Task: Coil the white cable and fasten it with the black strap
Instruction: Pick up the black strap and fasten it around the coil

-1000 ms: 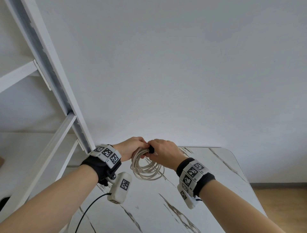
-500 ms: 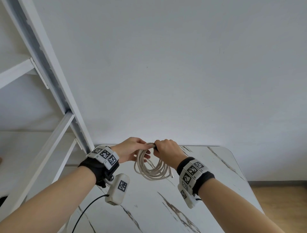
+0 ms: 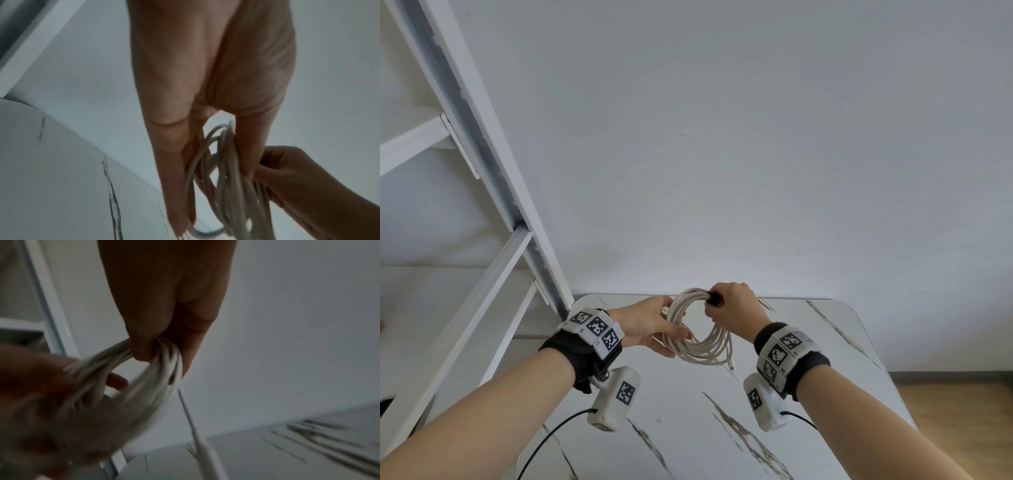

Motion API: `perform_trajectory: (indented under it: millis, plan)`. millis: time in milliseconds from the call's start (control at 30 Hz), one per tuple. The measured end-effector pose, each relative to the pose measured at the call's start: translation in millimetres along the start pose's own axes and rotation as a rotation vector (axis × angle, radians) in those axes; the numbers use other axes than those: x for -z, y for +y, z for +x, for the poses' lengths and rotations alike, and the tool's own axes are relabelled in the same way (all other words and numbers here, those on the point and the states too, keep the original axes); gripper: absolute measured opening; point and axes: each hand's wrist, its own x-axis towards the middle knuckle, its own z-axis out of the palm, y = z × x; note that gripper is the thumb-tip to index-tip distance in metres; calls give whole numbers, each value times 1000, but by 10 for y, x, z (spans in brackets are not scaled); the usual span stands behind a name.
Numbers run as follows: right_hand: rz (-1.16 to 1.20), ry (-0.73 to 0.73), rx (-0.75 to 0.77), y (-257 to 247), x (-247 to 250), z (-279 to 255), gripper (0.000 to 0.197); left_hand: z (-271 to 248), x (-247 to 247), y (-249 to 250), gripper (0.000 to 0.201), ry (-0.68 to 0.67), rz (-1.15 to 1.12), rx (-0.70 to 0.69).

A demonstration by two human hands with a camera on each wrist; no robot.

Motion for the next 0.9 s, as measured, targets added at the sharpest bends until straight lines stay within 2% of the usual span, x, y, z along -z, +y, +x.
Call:
perform_trajectory:
  millis: [100,233,367,567,800,900]
  plan:
    - [308,-38,-50,45,29,1,21,34,46,-54,38,81,-47,-26]
    - [541,-181,-132,116,52,-7,41,61,107,-74,29,60,-143,-32]
    - [660,-259,-202,229,20,-23,54,103,143,-84,33,89,-278,-46]
    - [779,-226,-274,340,-204,18,59,300,131,-222,45,256,-327,3]
    - [827,-204,-412,588,-546,85,59,552,186,-518,46,219,-311,96]
    - [844,-216,-475,713,-722,116,59,695,207,-661,38,206,-347,158]
